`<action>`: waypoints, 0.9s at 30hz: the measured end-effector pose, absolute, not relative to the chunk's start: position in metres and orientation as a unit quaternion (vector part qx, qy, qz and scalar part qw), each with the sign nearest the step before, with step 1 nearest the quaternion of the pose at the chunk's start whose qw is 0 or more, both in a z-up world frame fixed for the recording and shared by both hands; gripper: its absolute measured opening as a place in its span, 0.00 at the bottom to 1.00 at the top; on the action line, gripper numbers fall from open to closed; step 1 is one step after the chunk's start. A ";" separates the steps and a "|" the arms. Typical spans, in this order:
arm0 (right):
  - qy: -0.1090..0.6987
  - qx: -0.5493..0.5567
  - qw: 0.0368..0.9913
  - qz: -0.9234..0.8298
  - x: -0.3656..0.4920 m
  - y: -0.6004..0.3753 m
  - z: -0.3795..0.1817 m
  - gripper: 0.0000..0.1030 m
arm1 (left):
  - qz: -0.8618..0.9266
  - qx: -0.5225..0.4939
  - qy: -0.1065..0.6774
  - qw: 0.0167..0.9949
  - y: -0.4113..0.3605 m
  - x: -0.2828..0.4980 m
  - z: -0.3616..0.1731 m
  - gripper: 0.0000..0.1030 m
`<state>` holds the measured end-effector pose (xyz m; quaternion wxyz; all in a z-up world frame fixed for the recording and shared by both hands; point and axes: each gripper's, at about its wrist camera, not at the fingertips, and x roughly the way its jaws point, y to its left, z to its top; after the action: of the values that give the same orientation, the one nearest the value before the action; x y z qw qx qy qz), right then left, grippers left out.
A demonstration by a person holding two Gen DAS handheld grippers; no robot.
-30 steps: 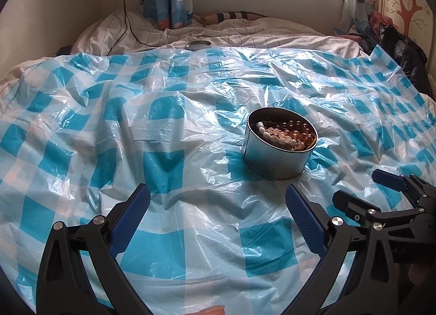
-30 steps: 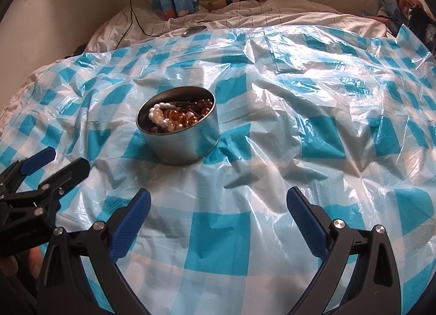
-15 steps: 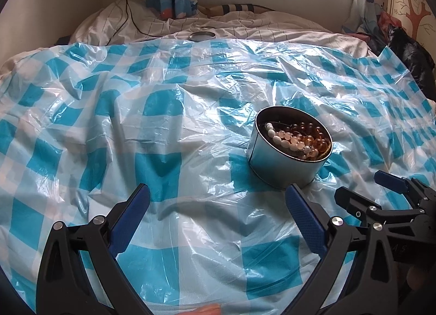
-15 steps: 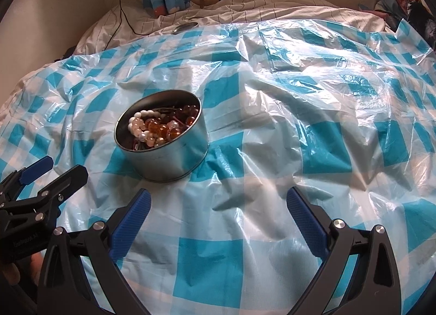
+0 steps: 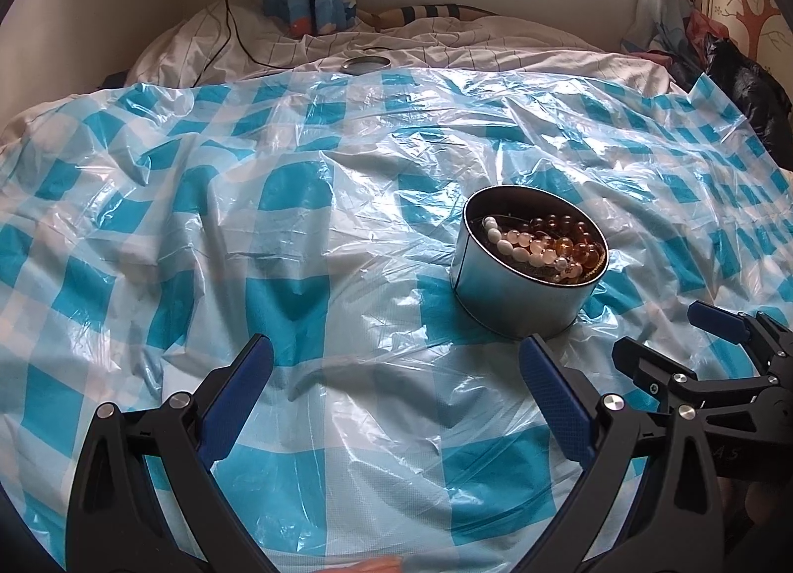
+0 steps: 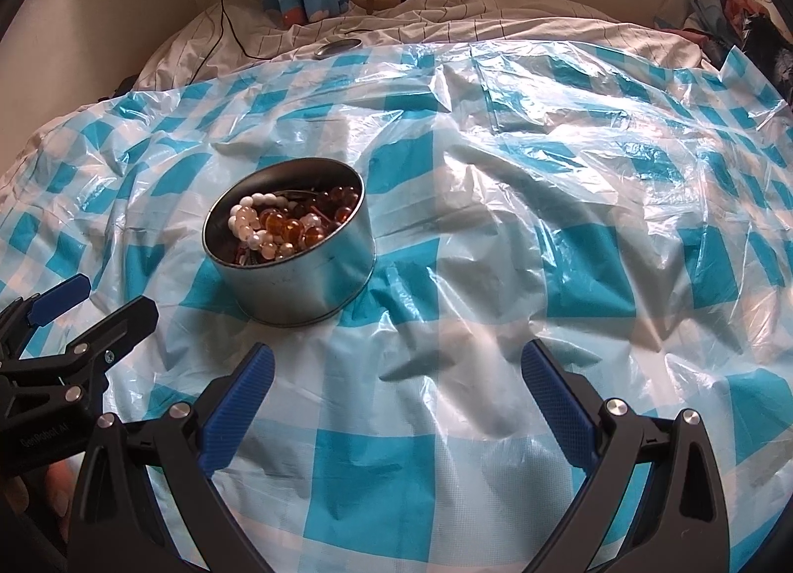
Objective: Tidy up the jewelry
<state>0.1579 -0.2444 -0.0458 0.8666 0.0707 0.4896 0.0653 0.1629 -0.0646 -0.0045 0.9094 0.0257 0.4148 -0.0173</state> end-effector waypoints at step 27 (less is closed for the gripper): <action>0.497 0.070 0.863 0.060 0.159 -0.244 -0.049 0.93 | -0.018 0.029 0.421 0.907 -0.065 0.164 -0.007 0.93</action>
<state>0.1590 -0.2441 -0.0493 0.8628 0.0700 0.4971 0.0602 0.1637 -0.0649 -0.0075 0.9066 0.0295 0.4205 -0.0182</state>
